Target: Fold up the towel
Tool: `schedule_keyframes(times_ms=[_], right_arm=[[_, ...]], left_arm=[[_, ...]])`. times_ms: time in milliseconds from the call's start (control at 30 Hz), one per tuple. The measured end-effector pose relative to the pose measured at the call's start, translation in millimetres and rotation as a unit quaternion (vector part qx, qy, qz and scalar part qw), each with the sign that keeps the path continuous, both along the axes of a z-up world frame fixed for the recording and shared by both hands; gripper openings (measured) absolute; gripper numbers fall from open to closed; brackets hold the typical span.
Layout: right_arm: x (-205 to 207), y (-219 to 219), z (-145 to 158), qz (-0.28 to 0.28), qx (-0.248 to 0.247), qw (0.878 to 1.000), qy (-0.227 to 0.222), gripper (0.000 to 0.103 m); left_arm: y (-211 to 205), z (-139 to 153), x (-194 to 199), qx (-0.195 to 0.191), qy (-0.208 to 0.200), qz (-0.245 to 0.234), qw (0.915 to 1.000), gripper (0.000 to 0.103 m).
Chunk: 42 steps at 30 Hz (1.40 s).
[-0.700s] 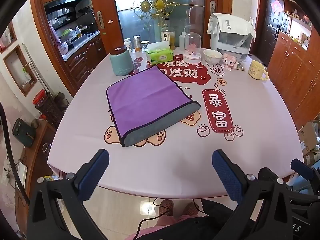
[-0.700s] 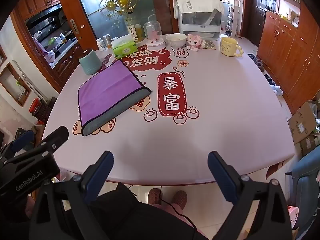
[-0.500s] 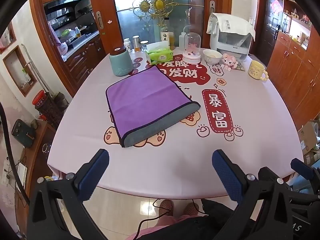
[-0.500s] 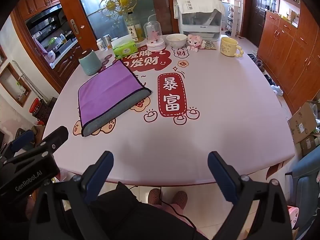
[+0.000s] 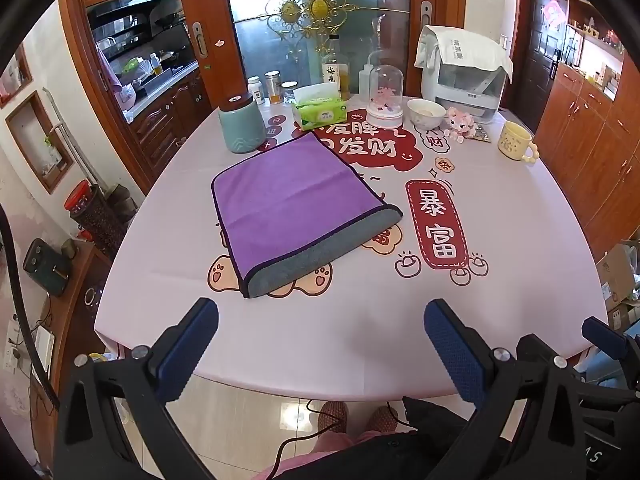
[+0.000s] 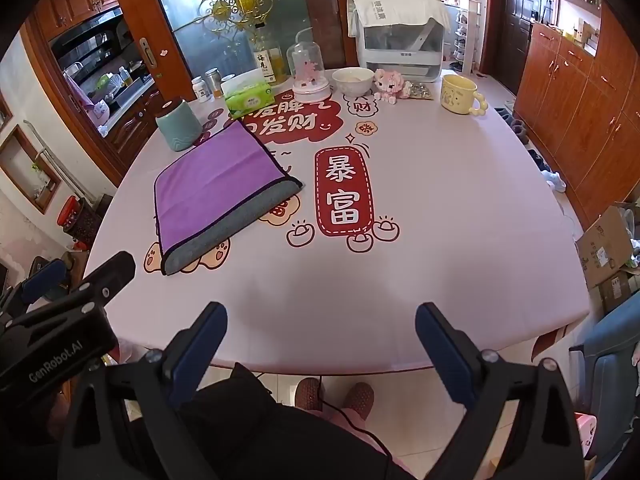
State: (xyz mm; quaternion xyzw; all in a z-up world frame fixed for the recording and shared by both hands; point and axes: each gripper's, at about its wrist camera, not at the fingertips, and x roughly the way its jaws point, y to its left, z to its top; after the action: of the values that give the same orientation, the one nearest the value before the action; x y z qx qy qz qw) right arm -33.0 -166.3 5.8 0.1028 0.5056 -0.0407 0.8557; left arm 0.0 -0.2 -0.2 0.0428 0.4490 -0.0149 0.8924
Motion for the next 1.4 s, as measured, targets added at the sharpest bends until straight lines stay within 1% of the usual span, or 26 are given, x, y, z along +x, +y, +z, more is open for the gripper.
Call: schedule_keyframes(times_ms=[800, 833, 933, 1133, 1167, 1400], right_arm=[[9.5, 3.1, 0.0, -0.001, -0.004, 1.000, 0.004, 0.096], [9.0, 3.5, 0.1, -0.002, -0.004, 1.000, 0.005, 0.096], [9.2, 2.5, -1.7, -0.005, -0.006, 1.000, 0.008, 0.096], [7.2, 7.3, -3.0, -0.016, -0.013, 1.000, 0.016, 0.096], [9.1, 15.2, -1.9, -0.017, -0.016, 1.000, 0.018, 0.096], [7.6, 24.3, -1.2, -0.034, -0.025, 0.999, 0.029, 0.096]], left_arm=[[4.7, -1.7, -1.6, -0.003, 0.010, -0.004, 0.9999, 0.102], [4.9, -2.4, 2.9, -0.003, 0.010, -0.004, 0.9999, 0.102], [9.7, -7.9, 9.1, -0.007, 0.018, -0.008, 0.9998, 0.102], [18.0, -8.5, 10.4, -0.013, 0.025, -0.019, 0.9994, 0.102], [19.1, -8.8, 10.8, -0.013, 0.026, -0.022, 0.9993, 0.102], [28.5, -11.4, 18.6, -0.020, 0.035, -0.042, 0.9983, 0.102]])
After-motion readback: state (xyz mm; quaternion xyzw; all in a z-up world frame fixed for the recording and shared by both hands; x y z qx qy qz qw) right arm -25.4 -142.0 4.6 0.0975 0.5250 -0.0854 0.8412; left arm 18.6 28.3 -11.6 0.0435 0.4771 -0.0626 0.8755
